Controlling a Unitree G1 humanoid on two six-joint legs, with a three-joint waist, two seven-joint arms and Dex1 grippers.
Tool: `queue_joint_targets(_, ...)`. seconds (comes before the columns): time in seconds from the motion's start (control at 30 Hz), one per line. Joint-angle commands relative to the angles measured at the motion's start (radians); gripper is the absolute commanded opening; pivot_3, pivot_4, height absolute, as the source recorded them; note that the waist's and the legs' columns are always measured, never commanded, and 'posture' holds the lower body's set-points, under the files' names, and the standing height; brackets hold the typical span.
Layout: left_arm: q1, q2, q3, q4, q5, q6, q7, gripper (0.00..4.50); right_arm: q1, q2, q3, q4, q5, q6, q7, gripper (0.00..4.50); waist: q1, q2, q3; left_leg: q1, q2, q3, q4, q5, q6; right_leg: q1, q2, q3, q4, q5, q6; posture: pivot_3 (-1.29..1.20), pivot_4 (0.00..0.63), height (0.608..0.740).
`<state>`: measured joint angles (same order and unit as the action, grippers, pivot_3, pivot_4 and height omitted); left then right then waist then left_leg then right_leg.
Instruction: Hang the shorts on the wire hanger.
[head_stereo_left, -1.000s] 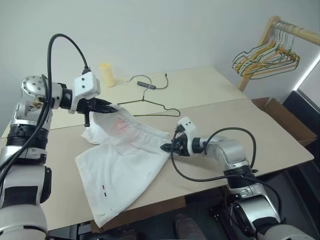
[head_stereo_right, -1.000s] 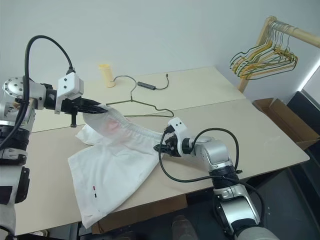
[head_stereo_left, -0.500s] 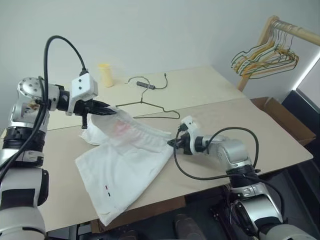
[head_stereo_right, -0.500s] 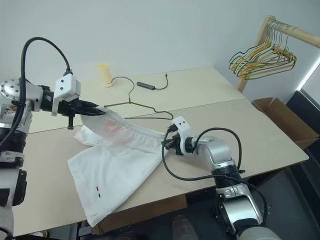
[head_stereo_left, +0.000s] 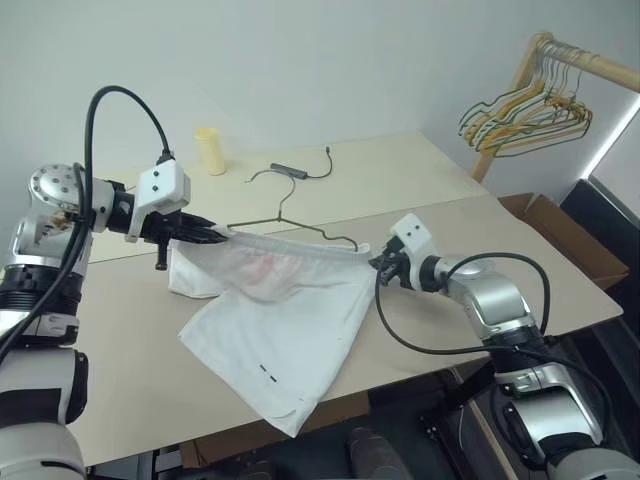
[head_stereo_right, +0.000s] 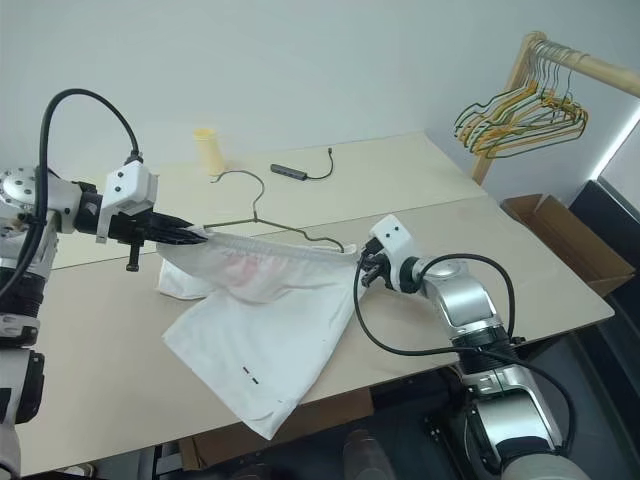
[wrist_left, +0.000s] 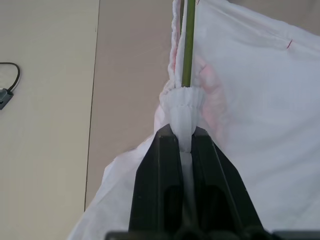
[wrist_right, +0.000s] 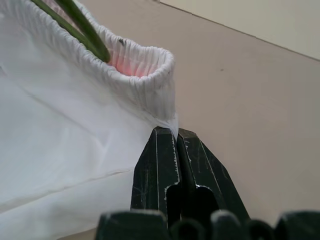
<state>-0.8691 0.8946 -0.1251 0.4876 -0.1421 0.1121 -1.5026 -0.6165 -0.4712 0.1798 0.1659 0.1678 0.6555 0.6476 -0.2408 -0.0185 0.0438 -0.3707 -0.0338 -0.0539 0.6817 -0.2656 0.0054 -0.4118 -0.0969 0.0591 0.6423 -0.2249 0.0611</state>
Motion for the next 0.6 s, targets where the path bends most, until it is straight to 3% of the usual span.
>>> queue_joint_targets(0.03, -0.017, 0.014, 0.02, 0.005, 0.029, 0.007, 0.051, 0.0, 0.002, -0.048, -0.018, -0.027, -0.047, -0.036, -0.01, 0.04, 0.0, 0.0, 0.0, 0.0, 0.0, 0.0, 0.0, 0.0, 0.0, 0.0, 0.0, 0.0, 0.0, 0.0, 0.0, -0.2, 0.0, 0.74)
queue_joint_targets(0.33, -0.005, 0.016, -0.001, -0.02, 0.053, 0.005, 0.057, 0.0, -0.058, -0.059, -0.004, -0.146, -0.119, -0.168, -0.029, 0.04, -0.003, 0.0, 0.0, 0.0, 0.0, 0.001, 0.0, 0.0, 0.0, 0.0, 0.0, 0.0, 0.0, 0.0, 0.0, -0.21, 0.0, 0.74)
queue_joint_targets(0.6, -0.03, -0.019, 0.008, -0.016, 0.063, -0.002, 0.119, 0.0, -0.133, -0.084, 0.081, -0.253, -0.214, -0.262, 0.038, 0.04, 0.0, 0.0, 0.0, 0.0, 0.0, 0.001, 0.0, 0.0, 0.0, 0.0, 0.0, 0.001, 0.0, 0.0, 0.0, -0.2, 0.0, 0.74)
